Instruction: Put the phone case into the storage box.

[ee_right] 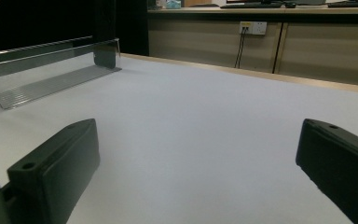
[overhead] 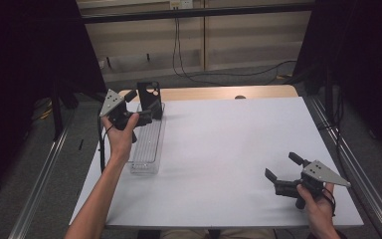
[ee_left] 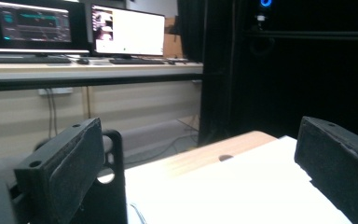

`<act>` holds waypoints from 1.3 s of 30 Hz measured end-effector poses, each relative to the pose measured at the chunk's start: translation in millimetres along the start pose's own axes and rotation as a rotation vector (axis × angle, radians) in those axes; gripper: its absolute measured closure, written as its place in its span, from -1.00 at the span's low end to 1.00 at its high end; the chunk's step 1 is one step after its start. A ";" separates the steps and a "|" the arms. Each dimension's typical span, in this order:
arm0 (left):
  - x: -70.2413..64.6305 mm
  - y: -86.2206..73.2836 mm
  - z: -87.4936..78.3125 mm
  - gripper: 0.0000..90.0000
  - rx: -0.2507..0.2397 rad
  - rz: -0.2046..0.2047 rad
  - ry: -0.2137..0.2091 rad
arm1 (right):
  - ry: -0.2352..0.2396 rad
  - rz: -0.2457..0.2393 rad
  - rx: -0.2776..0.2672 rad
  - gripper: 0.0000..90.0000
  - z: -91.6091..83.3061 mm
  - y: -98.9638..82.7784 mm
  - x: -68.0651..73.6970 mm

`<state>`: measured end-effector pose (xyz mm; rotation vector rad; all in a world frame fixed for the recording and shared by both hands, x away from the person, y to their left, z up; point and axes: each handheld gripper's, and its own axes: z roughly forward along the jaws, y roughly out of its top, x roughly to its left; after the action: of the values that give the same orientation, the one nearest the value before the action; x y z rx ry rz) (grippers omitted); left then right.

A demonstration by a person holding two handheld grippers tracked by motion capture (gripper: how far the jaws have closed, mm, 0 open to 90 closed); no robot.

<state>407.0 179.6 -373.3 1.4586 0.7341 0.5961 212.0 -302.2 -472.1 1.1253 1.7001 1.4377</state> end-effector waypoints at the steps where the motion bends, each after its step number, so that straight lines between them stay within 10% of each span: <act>1: -0.9 -1.7 -1.4 -0.96 0.001 0.005 0.002 | -0.001 -0.002 -0.001 -1.00 0.2 0.1 -0.2; 17: -19.9 -19.2 -32.0 -0.94 -0.006 -0.032 -0.033 | -0.003 -0.017 0.005 -1.00 -0.1 1.9 4.1; 39: -31.6 -37.0 -81.1 -0.94 0.034 0.017 0.005 | -0.004 -0.022 0.007 -1.00 -0.1 1.8 4.8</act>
<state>322.5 207.8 -405.2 1.4962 0.7392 0.6034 210.2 -297.9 -470.0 1.1087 1.7109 1.4162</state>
